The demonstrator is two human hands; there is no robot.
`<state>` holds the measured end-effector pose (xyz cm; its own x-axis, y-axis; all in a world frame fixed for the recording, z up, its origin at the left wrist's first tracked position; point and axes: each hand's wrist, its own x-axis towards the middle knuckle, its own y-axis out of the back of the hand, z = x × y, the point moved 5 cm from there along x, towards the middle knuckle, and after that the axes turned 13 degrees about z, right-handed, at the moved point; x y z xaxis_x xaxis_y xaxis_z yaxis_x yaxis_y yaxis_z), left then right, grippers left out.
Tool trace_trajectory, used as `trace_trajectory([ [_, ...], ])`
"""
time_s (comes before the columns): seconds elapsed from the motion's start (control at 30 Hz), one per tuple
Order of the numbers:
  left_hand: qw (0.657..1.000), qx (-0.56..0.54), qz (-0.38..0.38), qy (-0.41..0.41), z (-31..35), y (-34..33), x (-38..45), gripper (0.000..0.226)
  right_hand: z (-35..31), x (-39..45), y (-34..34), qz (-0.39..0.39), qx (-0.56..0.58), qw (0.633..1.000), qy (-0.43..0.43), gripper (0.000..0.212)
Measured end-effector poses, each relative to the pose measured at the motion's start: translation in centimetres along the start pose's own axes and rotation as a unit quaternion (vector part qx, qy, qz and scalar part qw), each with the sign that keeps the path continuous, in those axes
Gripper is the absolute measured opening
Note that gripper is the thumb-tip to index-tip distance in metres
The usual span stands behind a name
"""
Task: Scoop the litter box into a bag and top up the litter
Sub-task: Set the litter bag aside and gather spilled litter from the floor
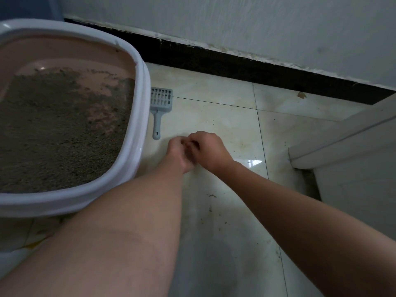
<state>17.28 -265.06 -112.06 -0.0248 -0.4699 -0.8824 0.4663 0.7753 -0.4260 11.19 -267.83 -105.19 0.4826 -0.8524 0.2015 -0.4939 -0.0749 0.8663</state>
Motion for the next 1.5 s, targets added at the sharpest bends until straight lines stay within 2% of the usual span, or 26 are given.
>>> trace_trajectory([
  [0.17, 0.999, -0.026, -0.003, -0.018, 0.8, 0.3, 0.1, 0.046, 4.7, -0.3, 2.2, 0.062, -0.023, 0.994, -0.084, 0.018],
  [0.27, 0.999, -0.036, 0.001, -0.027, 1.1, 0.2, 0.0, 0.046, 6.8, -1.8, 1.8, 0.012, -0.057, 0.994, -0.093, 0.017],
  [0.4, 0.999, -0.044, -0.003, -0.02, 1.4, 0.1, 0.0, 0.046, 7.5, -3.8, 0.3, -0.073, -0.094, 0.991, -0.065, 0.015],
  [0.57, 0.999, -0.043, -0.002, -0.011, 0.9, 1.1, 0.0, 0.046, 7.5, -3.8, -0.2, -0.073, -0.116, 0.989, -0.057, 0.011],
  [0.8, 1.0, -0.01, 0.008, -0.003, 1.3, 1.8, 0.1, 0.048, 7.8, -3.9, -1.1, -0.083, -0.147, 0.981, -0.1, 0.015],
  [0.93, 0.996, 0.089, 0.022, -0.018, 3.0, 0.5, -0.4, 0.049, 7.8, -3.9, -0.1, -0.025, -0.082, 0.983, -0.159, 0.017],
  [1.1, 0.979, 0.2, 0.016, -0.047, 6.7, -3.5, -1.6, 0.046, 4.6, -1.5, 3.4, 0.089, 0.046, 0.98, -0.174, 0.011],
  [1.3, 0.94, 0.338, -0.035, -0.043, 3.2, -6.0, -3.0, 0.04, 2.9, 1.2, 8.0, 0.169, 0.126, 0.952, -0.221, 0.013],
  [1.37, 0.951, 0.306, -0.047, -0.015, 1.1, -5.4, -3.6, 0.04, 2.6, 0.9, 8.2, 0.159, 0.126, 0.952, -0.228, 0.014],
  [1.5, 0.983, 0.174, -0.051, 0.021, -2.5, -3.5, -3.9, 0.04, 2.0, -1.5, 6.8, 0.087, 0.081, 0.969, -0.215, 0.018],
])
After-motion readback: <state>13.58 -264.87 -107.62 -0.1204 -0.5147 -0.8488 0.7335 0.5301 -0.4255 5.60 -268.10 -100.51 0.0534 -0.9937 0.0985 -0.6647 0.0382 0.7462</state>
